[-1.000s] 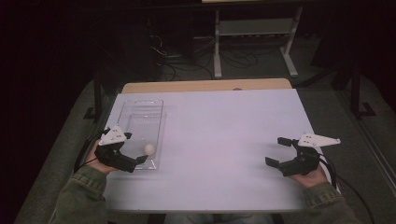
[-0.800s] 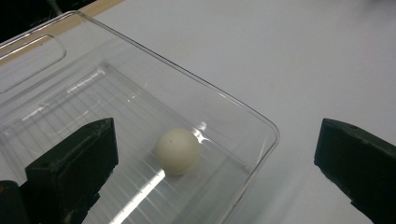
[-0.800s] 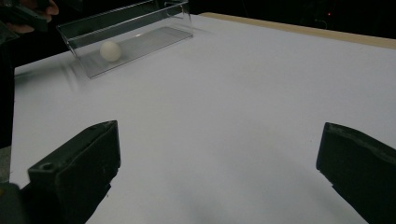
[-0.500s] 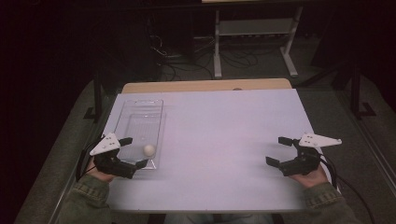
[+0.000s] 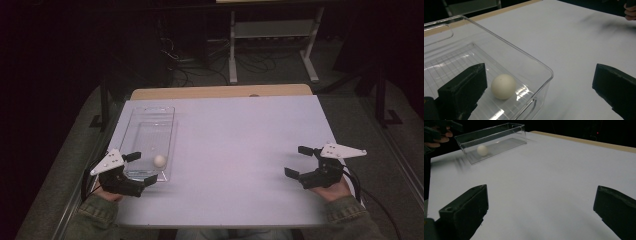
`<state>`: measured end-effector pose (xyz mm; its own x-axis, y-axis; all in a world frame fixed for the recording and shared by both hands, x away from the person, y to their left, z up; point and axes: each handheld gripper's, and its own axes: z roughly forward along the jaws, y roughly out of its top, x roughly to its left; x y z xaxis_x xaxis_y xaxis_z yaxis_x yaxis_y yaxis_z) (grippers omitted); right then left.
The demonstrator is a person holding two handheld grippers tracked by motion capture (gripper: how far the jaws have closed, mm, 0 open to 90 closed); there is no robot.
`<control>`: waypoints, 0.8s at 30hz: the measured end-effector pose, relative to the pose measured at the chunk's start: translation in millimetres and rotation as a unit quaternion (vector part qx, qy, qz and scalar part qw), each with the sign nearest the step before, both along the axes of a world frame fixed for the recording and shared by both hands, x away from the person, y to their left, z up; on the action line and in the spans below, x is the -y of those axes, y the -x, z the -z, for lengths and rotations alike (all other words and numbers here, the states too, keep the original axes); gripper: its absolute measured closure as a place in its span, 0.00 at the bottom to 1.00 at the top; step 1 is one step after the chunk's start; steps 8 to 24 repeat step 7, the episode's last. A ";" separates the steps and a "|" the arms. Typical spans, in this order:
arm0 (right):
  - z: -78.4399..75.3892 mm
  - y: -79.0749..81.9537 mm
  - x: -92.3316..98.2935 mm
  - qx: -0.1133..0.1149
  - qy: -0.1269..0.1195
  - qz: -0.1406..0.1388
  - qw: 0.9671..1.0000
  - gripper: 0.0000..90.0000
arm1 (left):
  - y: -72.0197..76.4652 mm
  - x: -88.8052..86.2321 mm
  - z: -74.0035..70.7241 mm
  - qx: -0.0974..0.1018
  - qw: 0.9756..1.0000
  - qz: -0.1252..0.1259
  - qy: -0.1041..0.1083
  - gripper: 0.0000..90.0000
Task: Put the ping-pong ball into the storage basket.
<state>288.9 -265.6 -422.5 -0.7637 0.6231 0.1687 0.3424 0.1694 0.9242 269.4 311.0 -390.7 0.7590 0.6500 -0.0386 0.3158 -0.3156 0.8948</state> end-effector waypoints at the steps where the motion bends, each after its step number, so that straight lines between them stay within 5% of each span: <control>1: 0.0 -0.1 0.0 0.000 0.000 0.000 1.000 0.00 | 0.3 -0.2 0.7 0.000 1.000 0.000 0.000 0.00; 24: 0.2 -0.5 0.2 0.000 -0.001 -0.001 1.000 0.00 | 1.8 -1.2 2.3 0.001 1.000 -0.001 -0.002 0.00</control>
